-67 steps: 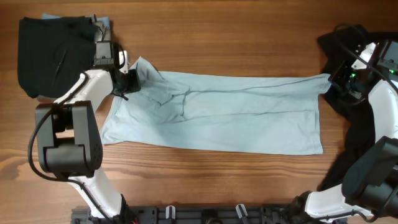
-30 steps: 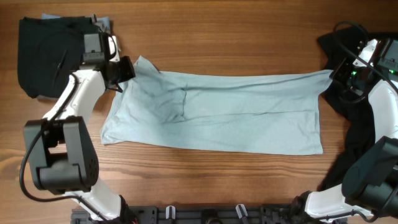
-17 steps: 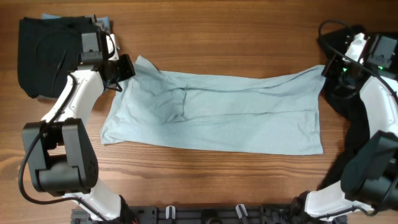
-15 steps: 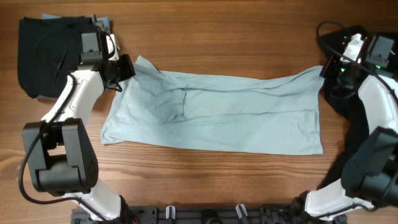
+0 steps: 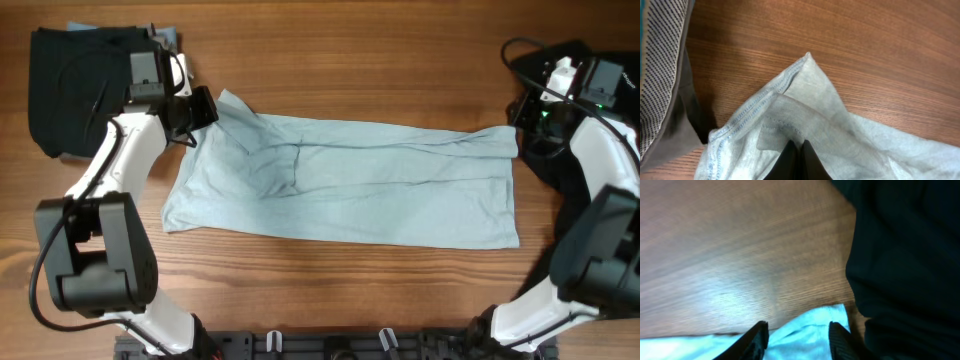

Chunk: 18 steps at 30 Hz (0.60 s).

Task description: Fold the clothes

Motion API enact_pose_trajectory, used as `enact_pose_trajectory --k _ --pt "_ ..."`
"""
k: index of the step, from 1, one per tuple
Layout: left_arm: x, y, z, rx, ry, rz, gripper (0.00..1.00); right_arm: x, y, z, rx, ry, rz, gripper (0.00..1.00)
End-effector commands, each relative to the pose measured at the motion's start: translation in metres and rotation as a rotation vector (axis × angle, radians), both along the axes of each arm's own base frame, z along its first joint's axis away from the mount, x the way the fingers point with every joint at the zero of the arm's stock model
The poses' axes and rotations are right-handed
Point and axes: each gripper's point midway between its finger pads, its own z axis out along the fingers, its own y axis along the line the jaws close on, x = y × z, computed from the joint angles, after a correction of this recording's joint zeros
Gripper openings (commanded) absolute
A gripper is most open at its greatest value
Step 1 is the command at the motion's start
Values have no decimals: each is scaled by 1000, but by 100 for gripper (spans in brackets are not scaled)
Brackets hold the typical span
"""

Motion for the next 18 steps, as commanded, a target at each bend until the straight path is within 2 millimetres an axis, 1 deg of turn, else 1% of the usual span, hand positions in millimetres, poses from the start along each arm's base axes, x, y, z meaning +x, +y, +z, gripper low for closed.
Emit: enact_pose_trajectory --k 1,3,6,10,12,15,17,18 --pt "7 0 36 -13 -85 8 4 0 1 -41 29 73 -9 47" --pt "7 0 41 -11 -97 8 4 -1 -2 -54 30 99 -37 48" --pt "7 0 46 -11 -108 7 4 -1 -3 -70 35 121 -37 49" --pt "7 0 49 -11 -114 7 4 -2 -3 -78 34 135 -40 48" --pt "7 0 49 -11 -114 8 4 -1 -4 -78 33 130 -41 40" --pt "7 0 49 -11 -114 6 4 2 -5 -77 37 118 -57 38" --pt "7 0 49 -11 -114 6 4 4 -3 -76 50 109 -50 29" --pt "7 0 49 -11 -114 6 4 4 0 -75 61 107 -44 25"
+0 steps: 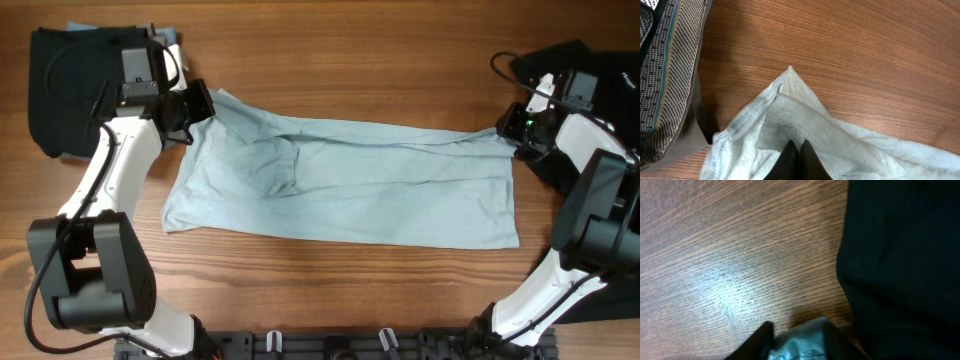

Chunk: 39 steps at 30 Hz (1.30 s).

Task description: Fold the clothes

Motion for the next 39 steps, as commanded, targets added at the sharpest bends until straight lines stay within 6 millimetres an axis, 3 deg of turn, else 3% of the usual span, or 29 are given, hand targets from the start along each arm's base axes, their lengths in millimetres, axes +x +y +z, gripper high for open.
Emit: enact_pose_trajectory --k 1,3,6,10,16,21,24,32,39 --pt "5 0 19 -15 -45 6 4 0 7 -10 38 15 3 20" --pt "5 0 19 -14 -45 6 4 0 7 -10 39 13 4 4" --pt "5 0 19 -15 -46 6 4 2 6 -6 41 3 -4 4" --pt "6 0 24 -13 -58 6 4 12 5 18 47 -54 -15 4" --pt "11 2 68 -2 -190 9 4 31 0 78 12 -188 -7 4" --pt "9 1 99 6 -272 6 4 36 0 105 10 -254 -19 4" --pt "8 1 107 7 -291 6 4 40 7 116 35 -300 16 4" --pt "6 1 105 6 -280 5 4 40 8 117 38 -299 18 4" --pt "-10 1 86 8 -178 8 4 20 21 108 105 -212 30 4"
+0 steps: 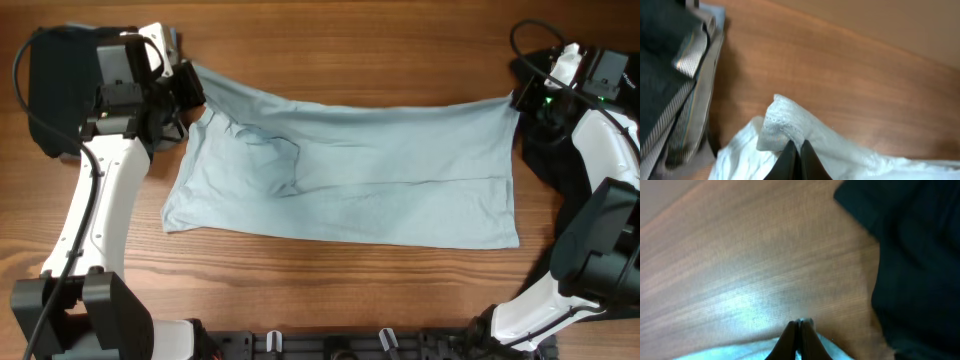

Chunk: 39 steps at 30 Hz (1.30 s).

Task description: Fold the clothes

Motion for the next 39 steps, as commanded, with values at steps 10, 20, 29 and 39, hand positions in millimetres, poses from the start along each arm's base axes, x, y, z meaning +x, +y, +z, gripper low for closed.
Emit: enact_pose_trajectory --k 10,20,29,39 --pt "-37 0 -21 -11 184 10 4 -44 7 24 48 137 -101 4" --pt "-85 32 -41 144 387 130 4 -89 9 7 32 339 -136 4" --pt "-92 36 -34 168 385 147 4 -129 -3 -4 -63 515 -179 4" --pt "-122 52 -44 259 513 191 4 -147 0 -7 -64 592 -178 4"
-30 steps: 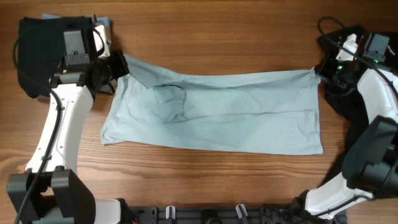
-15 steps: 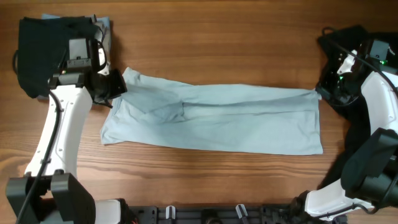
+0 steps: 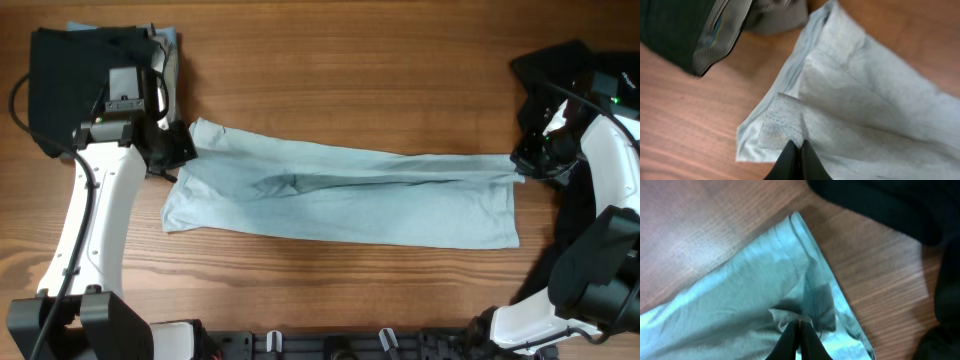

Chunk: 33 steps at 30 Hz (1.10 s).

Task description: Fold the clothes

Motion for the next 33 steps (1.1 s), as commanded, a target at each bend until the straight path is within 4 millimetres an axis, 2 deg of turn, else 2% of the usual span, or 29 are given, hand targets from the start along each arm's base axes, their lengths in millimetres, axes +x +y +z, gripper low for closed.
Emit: enact_pose_trajectory --k 1,12,13,15,16,17,18,19,20,21,27,28,33 --pt "-5 11 11 52 -3 26 4 -3 -5 9 -34 3 -2 4" --pt "-16 10 7 49 45 25 4 -14 -1 9 -18 49 9 4" --pt "-16 10 7 49 45 25 5 -14 -1 9 -18 48 15 4" --pt "-16 10 7 49 43 25 12 -15 -1 9 -19 48 25 4" --pt "-16 10 7 49 43 25 23 -15 -1 9 -19 49 25 7" --pt "-16 10 7 49 43 25 39 -16 0 9 -18 52 26 14" --pt "-16 10 7 49 44 25 56 -16 0 9 -20 55 32 39" --pt "-16 10 7 49 45 25 64 -17 -1 9 -24 57 45 56" --pt "-17 10 7 49 46 25 65 -17 -1 9 -25 55 55 65" --pt "-17 10 7 49 47 25 68 -17 -1 9 -25 55 54 70" --pt "-12 8 8 37 27 22 70 -15 -2 9 -26 50 50 75" --pt "-11 3 7 10 26 13 69 -15 -2 8 -27 47 50 78" --pt "-8 -23 2 -127 30 -60 61 -8 -2 5 -13 15 41 78"
